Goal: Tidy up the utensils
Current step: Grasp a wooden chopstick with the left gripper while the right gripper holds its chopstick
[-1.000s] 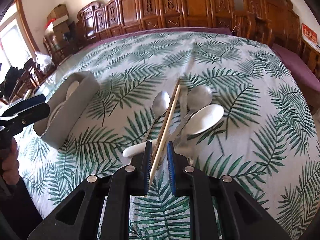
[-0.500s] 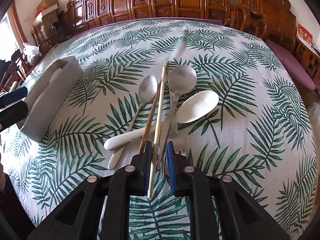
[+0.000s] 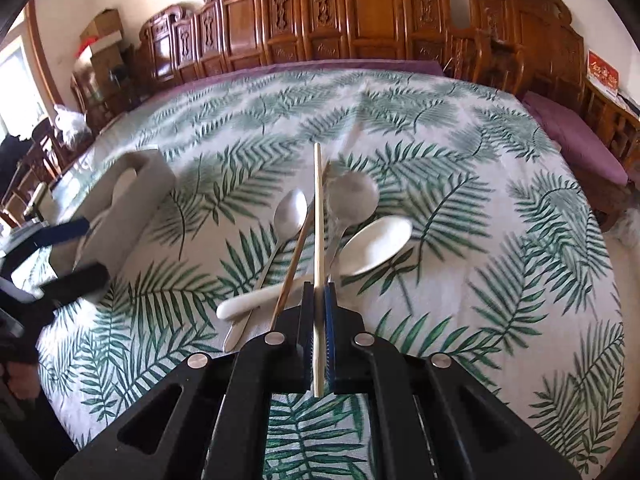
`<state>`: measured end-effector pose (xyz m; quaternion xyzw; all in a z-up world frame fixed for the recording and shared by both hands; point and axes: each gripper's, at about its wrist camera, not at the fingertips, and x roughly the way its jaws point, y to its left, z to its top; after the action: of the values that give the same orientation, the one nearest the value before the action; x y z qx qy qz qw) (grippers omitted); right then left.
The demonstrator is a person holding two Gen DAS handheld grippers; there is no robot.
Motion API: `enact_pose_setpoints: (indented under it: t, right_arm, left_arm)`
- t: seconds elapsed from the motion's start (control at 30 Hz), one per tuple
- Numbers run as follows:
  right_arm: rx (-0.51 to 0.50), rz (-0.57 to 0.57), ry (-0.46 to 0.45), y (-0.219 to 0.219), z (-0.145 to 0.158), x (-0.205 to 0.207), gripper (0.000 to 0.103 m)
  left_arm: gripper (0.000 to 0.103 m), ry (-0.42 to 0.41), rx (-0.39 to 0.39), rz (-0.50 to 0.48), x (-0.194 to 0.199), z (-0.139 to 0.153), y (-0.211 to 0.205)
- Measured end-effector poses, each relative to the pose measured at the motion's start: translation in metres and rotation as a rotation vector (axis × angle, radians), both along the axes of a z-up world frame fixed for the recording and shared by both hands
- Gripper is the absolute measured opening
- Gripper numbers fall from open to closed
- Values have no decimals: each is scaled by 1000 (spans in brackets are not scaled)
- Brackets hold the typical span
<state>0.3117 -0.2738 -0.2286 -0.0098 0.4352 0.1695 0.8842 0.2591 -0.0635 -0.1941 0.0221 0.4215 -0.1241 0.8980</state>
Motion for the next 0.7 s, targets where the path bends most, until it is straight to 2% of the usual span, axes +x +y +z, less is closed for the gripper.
enact_pose_setpoints:
  t: [0.3,0.57,0.7]
  right_arm:
    - [-29,-37,-57,-19,11,1,6]
    - [22,-58,-52,-39,13,5,6]
    - [42,-69,-39,-46,10,7,6]
  left_arm:
    - [93,-3,22,-48,0,-4,-33]
    - [64,29,28,-76,19,-10,-65]
    - [50,85,9,-65,43,-22,-79]
